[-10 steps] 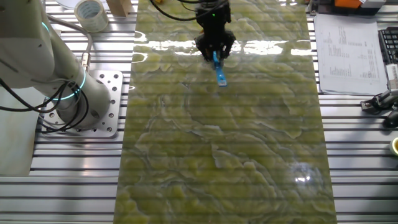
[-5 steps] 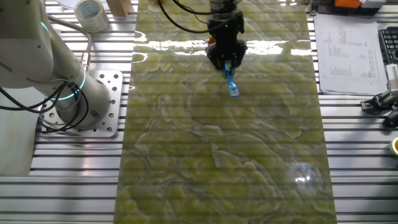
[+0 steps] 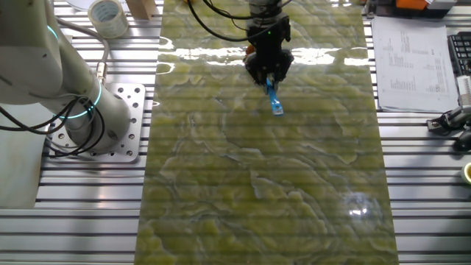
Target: Scrub the table with a brush
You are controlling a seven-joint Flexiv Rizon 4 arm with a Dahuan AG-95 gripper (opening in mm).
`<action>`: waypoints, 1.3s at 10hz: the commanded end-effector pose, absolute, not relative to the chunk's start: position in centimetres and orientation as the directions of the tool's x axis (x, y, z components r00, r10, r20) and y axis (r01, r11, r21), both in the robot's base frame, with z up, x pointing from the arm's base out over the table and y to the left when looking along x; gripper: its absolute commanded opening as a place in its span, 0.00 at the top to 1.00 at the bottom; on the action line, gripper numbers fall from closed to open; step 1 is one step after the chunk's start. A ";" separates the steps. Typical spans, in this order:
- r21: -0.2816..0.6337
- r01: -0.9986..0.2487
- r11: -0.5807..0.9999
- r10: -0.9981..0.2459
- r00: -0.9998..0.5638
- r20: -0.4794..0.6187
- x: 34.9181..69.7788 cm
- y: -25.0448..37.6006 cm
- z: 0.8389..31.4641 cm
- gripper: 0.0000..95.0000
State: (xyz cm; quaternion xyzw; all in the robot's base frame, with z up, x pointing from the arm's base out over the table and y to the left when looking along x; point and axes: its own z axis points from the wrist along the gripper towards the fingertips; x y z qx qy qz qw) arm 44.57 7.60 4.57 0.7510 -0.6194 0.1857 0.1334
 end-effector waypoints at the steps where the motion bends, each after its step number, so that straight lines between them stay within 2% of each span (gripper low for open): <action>1: -0.040 -0.982 -0.184 -0.882 0.147 0.447 43.9 8.1 4.4 1.00; 9: -0.043 -0.988 -0.147 -0.888 0.113 0.446 40.0 10.9 4.8 1.00; 13: -0.050 -0.987 -0.156 -0.878 0.115 0.464 39.9 11.1 4.8 1.00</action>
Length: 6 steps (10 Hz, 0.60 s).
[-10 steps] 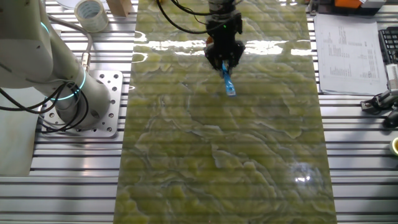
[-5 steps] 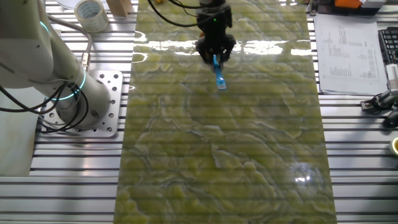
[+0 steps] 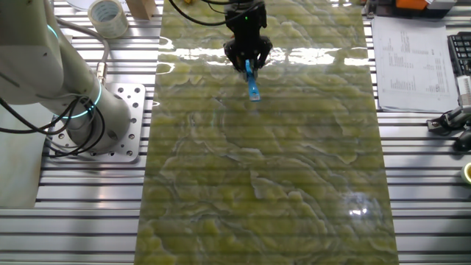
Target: Scrub the table with a brush
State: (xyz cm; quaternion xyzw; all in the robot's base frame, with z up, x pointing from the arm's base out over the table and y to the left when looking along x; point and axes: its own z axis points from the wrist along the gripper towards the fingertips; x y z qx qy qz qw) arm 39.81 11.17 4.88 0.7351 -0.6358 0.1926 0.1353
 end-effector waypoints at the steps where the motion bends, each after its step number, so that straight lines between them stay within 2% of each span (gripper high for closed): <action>1: -0.044 -0.985 -0.168 -0.872 0.128 0.472 40.4 11.0 4.9 1.00; 6: -0.036 -0.983 -0.180 -0.873 0.143 0.466 43.1 8.7 4.8 1.00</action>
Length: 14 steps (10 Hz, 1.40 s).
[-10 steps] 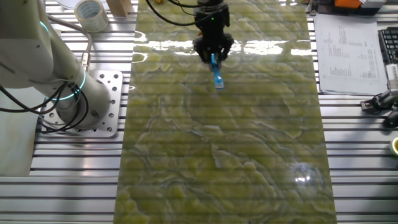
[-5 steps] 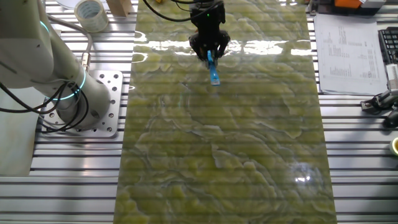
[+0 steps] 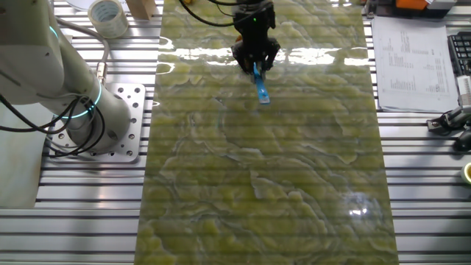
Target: Scrub the table with a brush
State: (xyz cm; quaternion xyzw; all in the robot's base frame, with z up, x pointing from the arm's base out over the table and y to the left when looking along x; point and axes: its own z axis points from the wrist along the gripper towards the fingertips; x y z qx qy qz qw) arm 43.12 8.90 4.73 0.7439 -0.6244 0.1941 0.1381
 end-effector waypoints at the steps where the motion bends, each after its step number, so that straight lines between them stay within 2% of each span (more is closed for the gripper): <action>1: -0.034 -0.982 -0.185 -0.873 0.148 0.465 43.9 7.9 4.7 1.00; 4: -0.027 -0.980 -0.197 -0.871 0.163 0.464 45.0 6.7 4.7 1.00; 7: -0.024 -0.982 -0.187 -0.882 0.158 0.443 44.7 7.0 4.6 1.00; 14: -0.038 -0.991 -0.128 -0.894 0.099 0.436 39.3 11.3 4.7 1.00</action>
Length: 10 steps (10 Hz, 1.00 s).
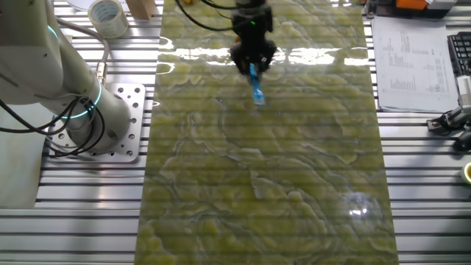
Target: Scrub the table with a brush
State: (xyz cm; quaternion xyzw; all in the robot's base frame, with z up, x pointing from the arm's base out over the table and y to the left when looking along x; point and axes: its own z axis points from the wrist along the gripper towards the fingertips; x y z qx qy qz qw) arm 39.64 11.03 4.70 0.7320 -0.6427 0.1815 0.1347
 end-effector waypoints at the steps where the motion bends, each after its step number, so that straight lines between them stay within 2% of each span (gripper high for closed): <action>1: -0.043 -0.992 -0.118 -0.897 0.088 0.433 39.0 11.4 4.6 1.00; 4: -0.056 -0.990 -0.127 -0.881 0.087 0.465 39.0 11.4 4.6 1.00; 10: -0.026 -0.983 -0.183 -0.871 0.150 0.468 43.1 9.0 4.3 1.00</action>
